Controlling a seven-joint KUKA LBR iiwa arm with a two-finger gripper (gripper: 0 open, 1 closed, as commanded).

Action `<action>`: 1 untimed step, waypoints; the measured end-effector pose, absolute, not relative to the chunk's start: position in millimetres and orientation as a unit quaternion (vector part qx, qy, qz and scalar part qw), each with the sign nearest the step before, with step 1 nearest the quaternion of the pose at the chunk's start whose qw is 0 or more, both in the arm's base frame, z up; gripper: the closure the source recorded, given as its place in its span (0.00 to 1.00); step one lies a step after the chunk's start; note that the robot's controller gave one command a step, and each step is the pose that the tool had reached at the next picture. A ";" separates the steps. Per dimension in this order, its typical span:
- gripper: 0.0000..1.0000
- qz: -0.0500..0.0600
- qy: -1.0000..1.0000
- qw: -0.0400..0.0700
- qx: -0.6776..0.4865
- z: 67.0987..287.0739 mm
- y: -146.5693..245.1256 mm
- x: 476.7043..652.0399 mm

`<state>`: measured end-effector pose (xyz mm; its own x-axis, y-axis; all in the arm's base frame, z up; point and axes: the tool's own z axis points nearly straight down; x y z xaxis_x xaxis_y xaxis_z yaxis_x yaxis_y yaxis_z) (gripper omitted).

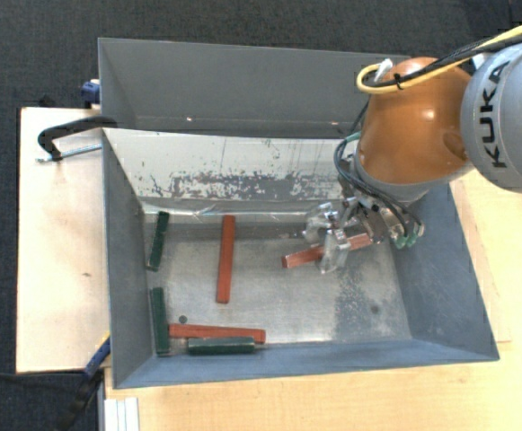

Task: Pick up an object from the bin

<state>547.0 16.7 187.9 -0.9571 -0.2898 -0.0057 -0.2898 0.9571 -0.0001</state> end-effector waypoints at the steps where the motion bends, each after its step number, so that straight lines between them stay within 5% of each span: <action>1: 1.00 0.000 0.989 0.003 -0.146 187.9 16.6 547.0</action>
Offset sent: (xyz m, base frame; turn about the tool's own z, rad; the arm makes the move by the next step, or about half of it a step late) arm 0.0000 0.0000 0.0000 0.0000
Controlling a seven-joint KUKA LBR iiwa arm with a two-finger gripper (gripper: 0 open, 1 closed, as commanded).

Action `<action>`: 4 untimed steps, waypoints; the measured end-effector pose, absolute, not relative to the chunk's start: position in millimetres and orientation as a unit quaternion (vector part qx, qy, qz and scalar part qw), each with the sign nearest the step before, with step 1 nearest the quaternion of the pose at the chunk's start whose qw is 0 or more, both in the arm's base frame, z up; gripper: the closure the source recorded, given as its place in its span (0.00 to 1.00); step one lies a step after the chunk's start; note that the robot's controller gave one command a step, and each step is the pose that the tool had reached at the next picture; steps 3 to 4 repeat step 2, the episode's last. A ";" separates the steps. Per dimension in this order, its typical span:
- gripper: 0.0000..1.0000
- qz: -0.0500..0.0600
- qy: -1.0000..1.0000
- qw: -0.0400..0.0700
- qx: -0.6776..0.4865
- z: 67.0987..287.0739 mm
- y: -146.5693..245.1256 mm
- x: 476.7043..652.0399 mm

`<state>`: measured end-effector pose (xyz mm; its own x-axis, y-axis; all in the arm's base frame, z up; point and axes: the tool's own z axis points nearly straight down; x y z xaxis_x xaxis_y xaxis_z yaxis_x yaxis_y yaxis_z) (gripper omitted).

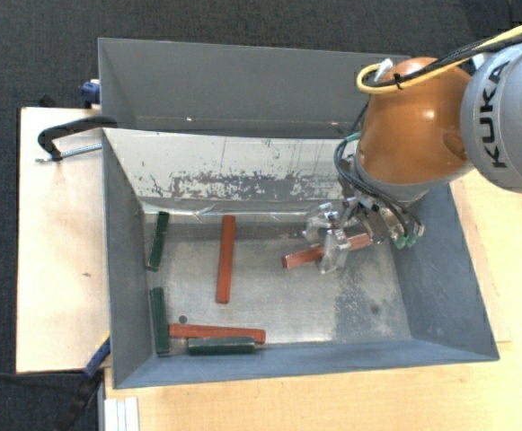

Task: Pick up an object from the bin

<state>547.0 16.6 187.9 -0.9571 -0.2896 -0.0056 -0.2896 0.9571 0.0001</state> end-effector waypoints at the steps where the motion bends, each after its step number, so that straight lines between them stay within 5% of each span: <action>1: 1.00 0.000 0.989 0.003 -0.146 187.9 16.6 547.0; 2: 1.00 0.002 0.990 -0.001 -0.141 227.2 -10.9 536.5; 4: 1.00 0.002 0.990 -0.001 -0.141 227.2 -10.9 536.5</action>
Offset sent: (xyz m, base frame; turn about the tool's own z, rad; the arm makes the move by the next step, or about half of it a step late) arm -0.0189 -0.0623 0.0870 0.0296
